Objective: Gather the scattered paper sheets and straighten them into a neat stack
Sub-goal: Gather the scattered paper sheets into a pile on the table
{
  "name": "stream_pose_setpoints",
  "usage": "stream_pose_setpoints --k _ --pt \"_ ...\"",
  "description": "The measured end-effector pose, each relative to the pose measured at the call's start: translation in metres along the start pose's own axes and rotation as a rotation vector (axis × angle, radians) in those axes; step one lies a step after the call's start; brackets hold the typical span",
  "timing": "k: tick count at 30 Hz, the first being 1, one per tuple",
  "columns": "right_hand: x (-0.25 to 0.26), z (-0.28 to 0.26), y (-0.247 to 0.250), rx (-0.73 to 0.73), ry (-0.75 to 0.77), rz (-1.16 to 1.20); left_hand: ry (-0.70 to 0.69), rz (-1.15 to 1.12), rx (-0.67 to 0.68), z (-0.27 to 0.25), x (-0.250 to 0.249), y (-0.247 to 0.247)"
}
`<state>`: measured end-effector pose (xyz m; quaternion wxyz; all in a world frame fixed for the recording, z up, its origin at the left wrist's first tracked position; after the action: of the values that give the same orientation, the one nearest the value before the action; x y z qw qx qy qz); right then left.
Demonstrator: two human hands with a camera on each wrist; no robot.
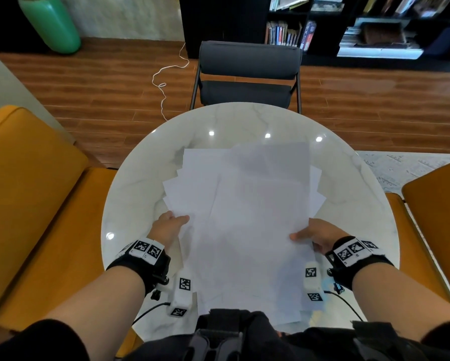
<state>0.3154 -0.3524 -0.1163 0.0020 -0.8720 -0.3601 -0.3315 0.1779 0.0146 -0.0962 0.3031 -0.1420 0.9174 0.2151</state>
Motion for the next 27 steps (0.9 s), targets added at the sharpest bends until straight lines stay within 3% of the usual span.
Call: stream_pose_setpoints --k 2,6,10,15,19,24,27 --pt "0.023 -0.009 -0.019 0.059 0.064 0.057 -0.021 0.008 0.027 -0.003 -0.005 -0.004" --pt "0.045 -0.01 -0.033 -0.032 0.182 0.096 -0.045 -0.012 0.052 0.001 -0.008 -0.01" --pt "0.043 -0.01 -0.025 -0.096 0.18 0.093 -0.051 -0.069 0.056 0.005 -0.008 -0.01" --pt "0.046 -0.007 -0.042 -0.002 0.186 0.14 -0.038 -0.116 0.161 -0.005 -0.01 -0.027" --pt "0.043 -0.002 -0.048 -0.053 0.173 0.174 -0.068 -0.076 0.211 -0.01 -0.012 -0.033" --pt "0.044 -0.014 -0.038 -0.017 0.21 0.306 -0.144 -0.105 0.029 -0.008 -0.013 -0.014" --pt "0.051 -0.024 -0.035 0.032 0.219 0.424 -0.163 -0.155 0.093 -0.011 -0.014 -0.017"
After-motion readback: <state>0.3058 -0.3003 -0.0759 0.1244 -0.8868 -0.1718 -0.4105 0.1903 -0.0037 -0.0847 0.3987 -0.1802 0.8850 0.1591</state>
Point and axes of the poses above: each hand's wrist, its own z-axis towards the middle knuckle, its own y-axis out of the back of the hand, x = y × z, the point moved 8 cm from there along z, towards the middle knuckle, and after that the axes turned 4 degrees about -z, right-handed, at the moved point
